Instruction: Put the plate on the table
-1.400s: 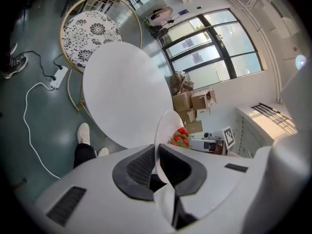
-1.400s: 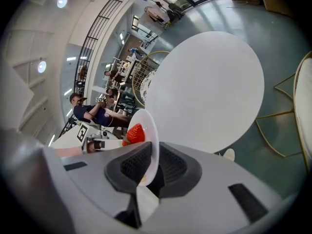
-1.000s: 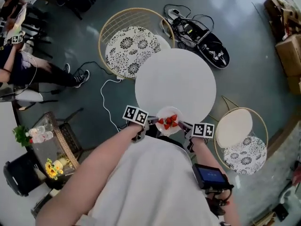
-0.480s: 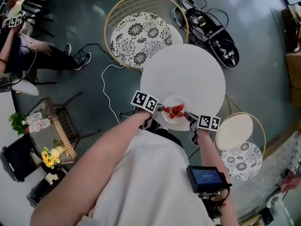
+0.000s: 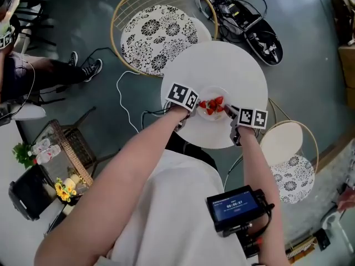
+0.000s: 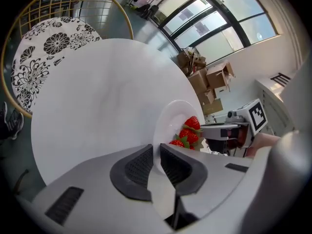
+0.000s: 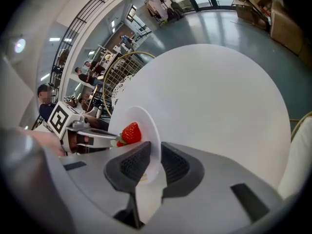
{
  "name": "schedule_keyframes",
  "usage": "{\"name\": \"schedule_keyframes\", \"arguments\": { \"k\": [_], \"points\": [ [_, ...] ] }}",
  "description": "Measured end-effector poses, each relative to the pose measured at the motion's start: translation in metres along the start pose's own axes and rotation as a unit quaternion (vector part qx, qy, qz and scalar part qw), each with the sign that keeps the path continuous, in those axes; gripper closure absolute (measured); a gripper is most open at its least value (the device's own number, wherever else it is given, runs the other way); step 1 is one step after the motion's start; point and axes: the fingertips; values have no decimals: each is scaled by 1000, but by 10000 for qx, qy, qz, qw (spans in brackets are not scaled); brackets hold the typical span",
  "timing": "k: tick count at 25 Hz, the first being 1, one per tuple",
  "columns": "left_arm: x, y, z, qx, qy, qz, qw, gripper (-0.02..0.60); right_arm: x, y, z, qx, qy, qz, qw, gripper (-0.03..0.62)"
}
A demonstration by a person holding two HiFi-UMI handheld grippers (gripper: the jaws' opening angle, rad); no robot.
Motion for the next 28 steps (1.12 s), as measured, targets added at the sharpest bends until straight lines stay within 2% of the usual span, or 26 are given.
{"name": "schedule_keyframes", "arguments": {
  "k": [5,10,14,17,20,24,28],
  "points": [
    [5,-18,-3,14,-218,-119,9997,552,-2,-21,-2,-155,177,160,9996,543],
    [2,-19,-7,258,-493,-232,9982,548,-14,-20,-2,-20,876,687,9938,542],
    [2,-22,-7,301,-528,-352,9975,546,-16,-20,-2,-121,1054,854,9907,536],
    [10,-31,-4,205,-519,-350,9978,536,-12,-32,-8,-220,1209,1349,9832,527],
    [10,-23,-2,197,-473,-292,9983,531,-12,-27,-8,-260,1416,1795,9732,523],
    [10,-27,3,-15,-371,-213,9991,526,-19,-34,4,-539,1367,1702,9744,523],
    [19,-33,21,-384,-450,-107,9982,526,-22,-39,16,-817,1225,1651,9752,523]
  ]
}}
Point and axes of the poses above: the fingertips, and each gripper's own axes: z backward along the fingers, x to its left, y out of its underside, and after that the axes turned 8 degrees about -z, right-handed
